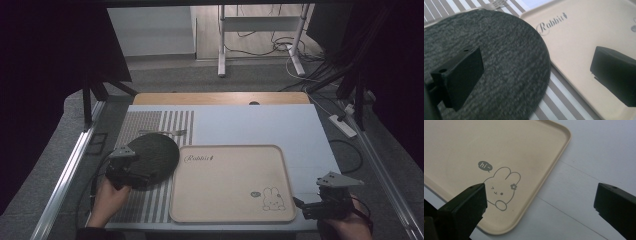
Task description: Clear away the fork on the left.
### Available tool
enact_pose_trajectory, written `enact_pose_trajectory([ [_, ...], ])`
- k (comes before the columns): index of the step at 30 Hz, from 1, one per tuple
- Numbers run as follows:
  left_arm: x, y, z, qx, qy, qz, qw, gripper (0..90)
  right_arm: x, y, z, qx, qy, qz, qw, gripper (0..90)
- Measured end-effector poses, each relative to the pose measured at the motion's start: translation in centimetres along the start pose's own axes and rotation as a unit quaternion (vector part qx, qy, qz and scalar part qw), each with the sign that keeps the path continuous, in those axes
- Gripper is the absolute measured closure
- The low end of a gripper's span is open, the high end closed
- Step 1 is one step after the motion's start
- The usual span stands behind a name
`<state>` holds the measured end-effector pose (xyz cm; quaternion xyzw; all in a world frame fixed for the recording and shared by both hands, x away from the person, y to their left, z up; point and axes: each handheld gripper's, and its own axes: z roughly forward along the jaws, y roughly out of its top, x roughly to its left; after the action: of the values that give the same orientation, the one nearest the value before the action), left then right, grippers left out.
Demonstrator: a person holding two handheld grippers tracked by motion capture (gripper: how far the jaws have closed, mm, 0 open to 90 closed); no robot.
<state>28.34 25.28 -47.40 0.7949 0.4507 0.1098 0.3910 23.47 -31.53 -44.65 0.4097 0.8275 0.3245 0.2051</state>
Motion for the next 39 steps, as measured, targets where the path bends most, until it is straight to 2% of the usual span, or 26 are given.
enact_pose_trajectory([
  [5, 1.0, 0.7, 0.7, 0.0, 0.004, -0.009, 1.0, 0.0, 0.0, 0.0, 0.0, 0.001, 0.0, 0.0, 1.0, 0.0],
  [6, 1.5, 1.0, 1.1, 0.0, 0.003, -0.017, 0.9998, 0.0, 0.0, 0.0, 0.0, 0.001, 0.0, 0.0, 1.0, 0.0],
  [14, 3.0, 1.9, 2.5, 0.017, 0.005, -0.033, 0.9993, 0.0, 0.0, 0.0, 0.0, 0.003, 0.002, -0.001, 1.0, 0.0],
  [32, 4.9, 4.8, 5.2, 0.034, 0.015, -0.027, 0.9989, 0.0, 0.0, 0.0, 0.1, 0.006, 0.005, -0.001, 1.0, 0.0],
  [39, 5.7, 5.5, 6.3, 0.043, 0.015, -0.036, 0.9983, 0.0, 0.0, 0.0, 0.1, 0.006, 0.005, -0.001, 1.0, 0.0],
])
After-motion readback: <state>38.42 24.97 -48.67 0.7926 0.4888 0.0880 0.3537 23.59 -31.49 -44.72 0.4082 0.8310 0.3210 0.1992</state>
